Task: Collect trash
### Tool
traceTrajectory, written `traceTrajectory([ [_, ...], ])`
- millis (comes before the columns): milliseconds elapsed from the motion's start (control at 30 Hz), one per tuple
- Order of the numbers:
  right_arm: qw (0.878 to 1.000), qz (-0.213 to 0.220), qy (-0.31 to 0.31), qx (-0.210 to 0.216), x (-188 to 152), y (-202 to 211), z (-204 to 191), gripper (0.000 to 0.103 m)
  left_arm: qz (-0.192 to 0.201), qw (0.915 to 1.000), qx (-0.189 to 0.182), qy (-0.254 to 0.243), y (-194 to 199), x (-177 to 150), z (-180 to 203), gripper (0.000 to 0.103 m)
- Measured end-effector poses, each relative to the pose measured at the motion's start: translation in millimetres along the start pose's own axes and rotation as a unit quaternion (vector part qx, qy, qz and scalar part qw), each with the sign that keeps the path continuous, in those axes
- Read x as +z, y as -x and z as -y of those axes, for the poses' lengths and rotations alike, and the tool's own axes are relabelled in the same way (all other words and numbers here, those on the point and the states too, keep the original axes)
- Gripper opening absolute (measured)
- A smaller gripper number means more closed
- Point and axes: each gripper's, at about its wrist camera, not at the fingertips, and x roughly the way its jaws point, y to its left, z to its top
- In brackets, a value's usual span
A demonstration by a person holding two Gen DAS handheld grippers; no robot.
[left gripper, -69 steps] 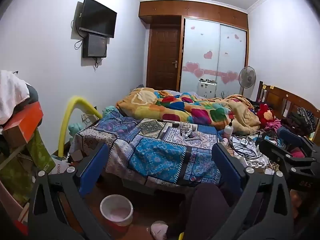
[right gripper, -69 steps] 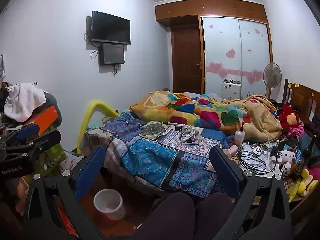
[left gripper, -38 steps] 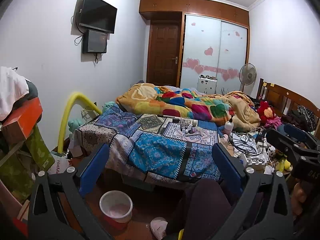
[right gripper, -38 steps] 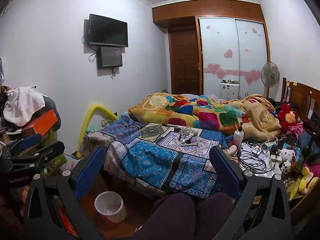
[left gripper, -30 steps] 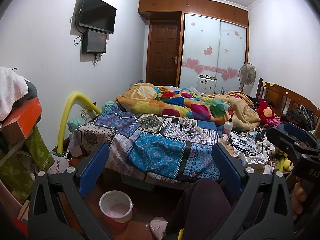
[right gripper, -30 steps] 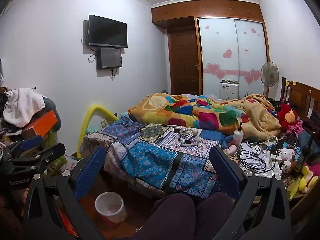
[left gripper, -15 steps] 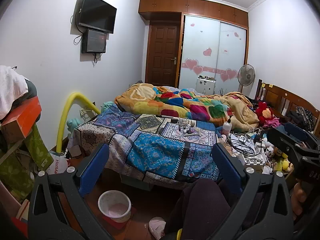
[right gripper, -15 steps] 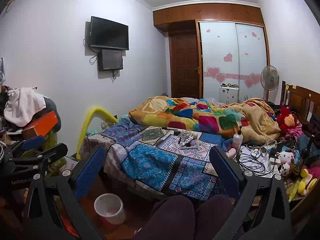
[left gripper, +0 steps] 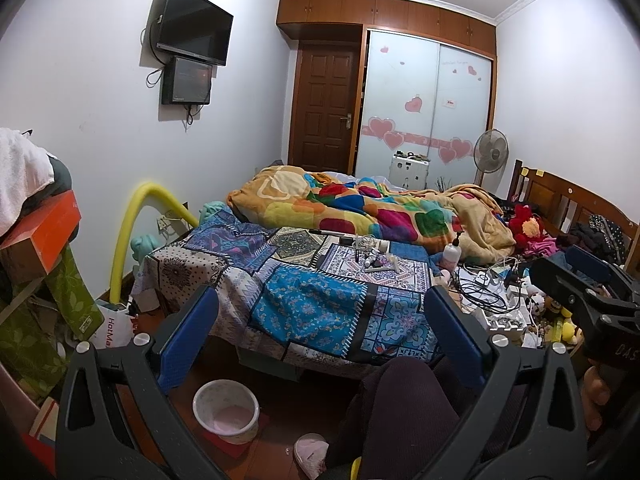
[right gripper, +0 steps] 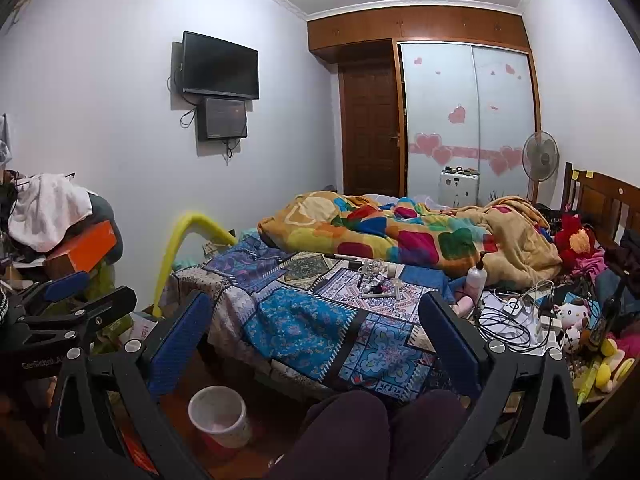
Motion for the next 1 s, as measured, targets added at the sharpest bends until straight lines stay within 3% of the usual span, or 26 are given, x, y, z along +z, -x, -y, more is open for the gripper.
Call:
traceTrajectory([
  [533, 0.999, -0.033, -0.008, -0.008, 5, -35, 16, 0.103, -0.017, 0.9999, 0.000, 0.001, -26, 7, -4, 0.103],
  [800, 0.998, -0.039, -0.014, -0.041, 14, -64, 41, 0.103, -0.011, 0.9999, -0.002, -0.002, -73, 32, 9, 0.103],
  [1000, 0.996, -0.050, -0.025, -0.067, 25, -96, 70, 0.103, -0.024, 0.9993, -0.027, 0.010, -128, 52, 22, 0.103],
])
